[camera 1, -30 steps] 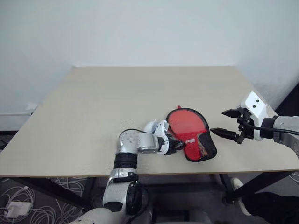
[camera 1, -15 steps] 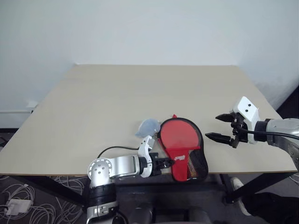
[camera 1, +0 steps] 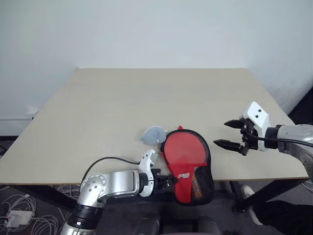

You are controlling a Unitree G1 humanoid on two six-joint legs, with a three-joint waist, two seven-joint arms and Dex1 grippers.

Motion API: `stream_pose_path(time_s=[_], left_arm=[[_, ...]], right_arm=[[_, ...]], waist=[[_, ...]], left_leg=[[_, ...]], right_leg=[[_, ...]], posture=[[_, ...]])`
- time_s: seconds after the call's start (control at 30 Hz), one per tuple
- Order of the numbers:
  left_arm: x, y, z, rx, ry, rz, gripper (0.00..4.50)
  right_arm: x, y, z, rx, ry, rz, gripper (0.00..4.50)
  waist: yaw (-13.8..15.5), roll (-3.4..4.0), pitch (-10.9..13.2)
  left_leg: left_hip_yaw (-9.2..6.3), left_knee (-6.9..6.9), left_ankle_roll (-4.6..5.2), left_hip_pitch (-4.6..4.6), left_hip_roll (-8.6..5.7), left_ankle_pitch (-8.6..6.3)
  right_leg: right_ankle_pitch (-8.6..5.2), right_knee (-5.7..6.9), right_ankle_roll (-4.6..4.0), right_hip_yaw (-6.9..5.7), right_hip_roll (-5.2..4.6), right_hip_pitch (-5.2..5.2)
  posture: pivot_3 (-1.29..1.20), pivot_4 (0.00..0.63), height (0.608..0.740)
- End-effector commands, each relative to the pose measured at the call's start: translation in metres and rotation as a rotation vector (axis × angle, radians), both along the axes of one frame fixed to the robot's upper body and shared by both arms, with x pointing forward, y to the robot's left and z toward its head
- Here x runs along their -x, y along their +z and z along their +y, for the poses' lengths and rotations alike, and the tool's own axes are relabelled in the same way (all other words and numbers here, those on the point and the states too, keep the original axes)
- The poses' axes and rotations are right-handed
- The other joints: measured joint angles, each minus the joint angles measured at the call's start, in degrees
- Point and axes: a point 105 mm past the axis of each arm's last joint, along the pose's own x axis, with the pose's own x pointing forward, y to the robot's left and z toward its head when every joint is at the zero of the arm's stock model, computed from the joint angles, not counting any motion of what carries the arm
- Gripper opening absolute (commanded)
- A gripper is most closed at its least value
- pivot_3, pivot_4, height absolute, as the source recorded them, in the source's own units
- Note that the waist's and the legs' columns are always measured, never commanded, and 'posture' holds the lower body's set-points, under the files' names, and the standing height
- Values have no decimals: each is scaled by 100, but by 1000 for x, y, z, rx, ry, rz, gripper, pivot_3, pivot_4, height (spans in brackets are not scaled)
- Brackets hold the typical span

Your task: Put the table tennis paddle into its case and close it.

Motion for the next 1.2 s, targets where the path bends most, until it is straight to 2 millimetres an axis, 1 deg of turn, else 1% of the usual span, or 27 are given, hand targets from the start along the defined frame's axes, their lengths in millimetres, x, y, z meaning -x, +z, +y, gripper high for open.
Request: stream_pose_path(time_s=[0.03, 0.53, 0.77, 0.87, 0.97, 1.07, 1.2], left_arm=[[4, 11, -6, 34, -51, -35, 35], [-2, 15, -8, 49, -51, -47, 35], [-3, 16, -10, 49, -59, -56, 35], [-3, 17, -10, 51, -66, -60, 628], [-2, 19, -9, 58, -79, -69, 1644], [1, 27, 0, 86, -126, -101, 2717], [18, 45, 25, 73, -300, -161, 2717]], right_arm=[[-3, 12, 5, -11, 13, -55, 4500], [-10, 14, 9, -23, 19, -66, 4500], [-10, 14, 8, -22, 21, -65, 4500], [-10, 14, 9, -22, 21, -65, 4500], [-10, 14, 9, -22, 22, -64, 4500], [-10, 14, 9, -23, 23, -62, 4500], [-11, 14, 9, -24, 33, -59, 4500]], waist=[[2, 1, 0], [5, 5, 2], [6, 6, 2], [6, 6, 2], [6, 6, 2], [4, 6, 2], [-5, 16, 14]], left_leg=[[1, -1, 0, 0, 1, 0], [4, 0, 1, -1, -1, 1], [4, 1, 2, -1, -2, 1], [4, 1, 2, -1, -2, 1], [5, 1, 3, -1, -2, 2], [7, 1, 2, -1, -2, 2], [33, -3, 1, -3, 11, 1]], right_leg=[[0, 0, 0, 0, 1, -1], [0, -1, 0, 2, 1, -1], [0, -1, 0, 2, 1, 0], [0, -1, 0, 2, 1, 0], [0, -1, 0, 2, 2, 0], [0, 0, 0, 2, 3, -1], [2, 2, -4, 3, 20, -12]], posture=[[0, 0, 698], [0, 0, 698], [0, 0, 698], [0, 0, 698], [0, 0, 698], [0, 0, 698], [0, 0, 698]])
